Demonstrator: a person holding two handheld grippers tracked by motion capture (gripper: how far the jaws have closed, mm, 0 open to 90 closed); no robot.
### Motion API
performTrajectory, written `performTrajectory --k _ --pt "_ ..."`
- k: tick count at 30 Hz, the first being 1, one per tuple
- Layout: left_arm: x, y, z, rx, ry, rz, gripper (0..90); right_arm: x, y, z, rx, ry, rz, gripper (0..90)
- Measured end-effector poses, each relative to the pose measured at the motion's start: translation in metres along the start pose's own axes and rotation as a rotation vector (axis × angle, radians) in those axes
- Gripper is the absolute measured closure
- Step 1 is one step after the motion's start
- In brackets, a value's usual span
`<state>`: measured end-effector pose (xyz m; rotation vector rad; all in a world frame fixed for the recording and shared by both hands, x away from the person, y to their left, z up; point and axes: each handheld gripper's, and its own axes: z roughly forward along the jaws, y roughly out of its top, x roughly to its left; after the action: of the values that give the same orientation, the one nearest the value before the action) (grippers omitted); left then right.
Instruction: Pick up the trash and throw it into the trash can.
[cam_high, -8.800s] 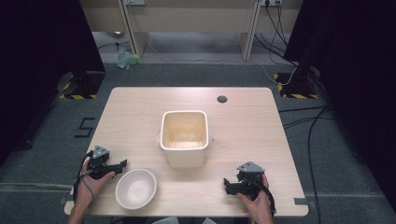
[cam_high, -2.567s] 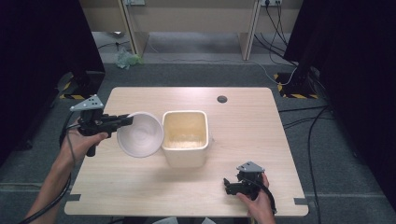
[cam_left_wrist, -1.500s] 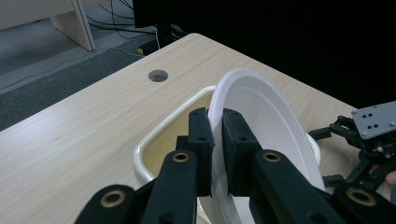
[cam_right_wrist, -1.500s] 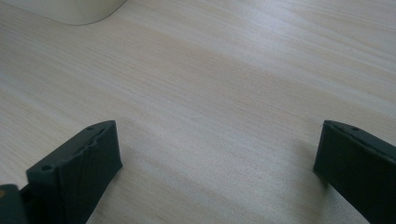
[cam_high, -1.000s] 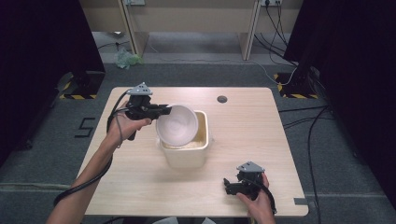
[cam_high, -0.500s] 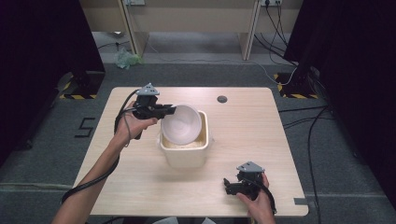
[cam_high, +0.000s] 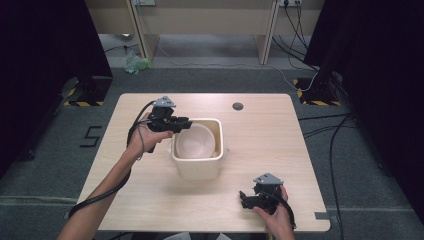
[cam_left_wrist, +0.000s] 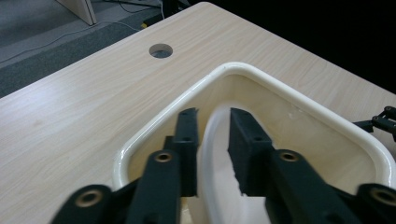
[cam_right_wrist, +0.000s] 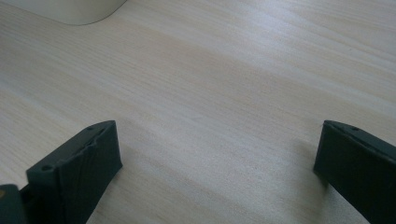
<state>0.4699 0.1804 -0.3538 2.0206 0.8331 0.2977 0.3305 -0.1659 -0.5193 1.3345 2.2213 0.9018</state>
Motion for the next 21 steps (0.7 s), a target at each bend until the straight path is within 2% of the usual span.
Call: performTrajectory --k 2,6,7,8,14,21 --pt "0.000 0.000 -0.002 -0.003 0.004 -0.001 62.6 0.000 0.000 0.000 0.000 0.000 0.000 0.7" --pt "0.001 -0.001 -0.008 -0.009 0.000 -0.013 55.3 0.000 0.000 0.000 0.000 -0.001 -0.001 0.7" --pt "0.001 -0.002 -0.009 -0.010 0.003 -0.020 51.7 0.000 0.000 0.000 0.001 -0.001 -0.001 0.7" --pt "0.002 -0.002 -0.011 -0.008 0.007 -0.028 51.7 0.000 0.000 0.000 0.001 -0.001 -0.001 0.7" --pt "0.002 -0.007 -0.018 -0.008 0.013 -0.065 33.3 0.000 0.000 0.000 -0.001 -0.001 -0.001 0.7" --pt "0.002 -0.013 -0.028 -0.034 0.017 -0.099 24.3 0.000 0.000 0.000 0.001 -0.001 -0.001 0.7"
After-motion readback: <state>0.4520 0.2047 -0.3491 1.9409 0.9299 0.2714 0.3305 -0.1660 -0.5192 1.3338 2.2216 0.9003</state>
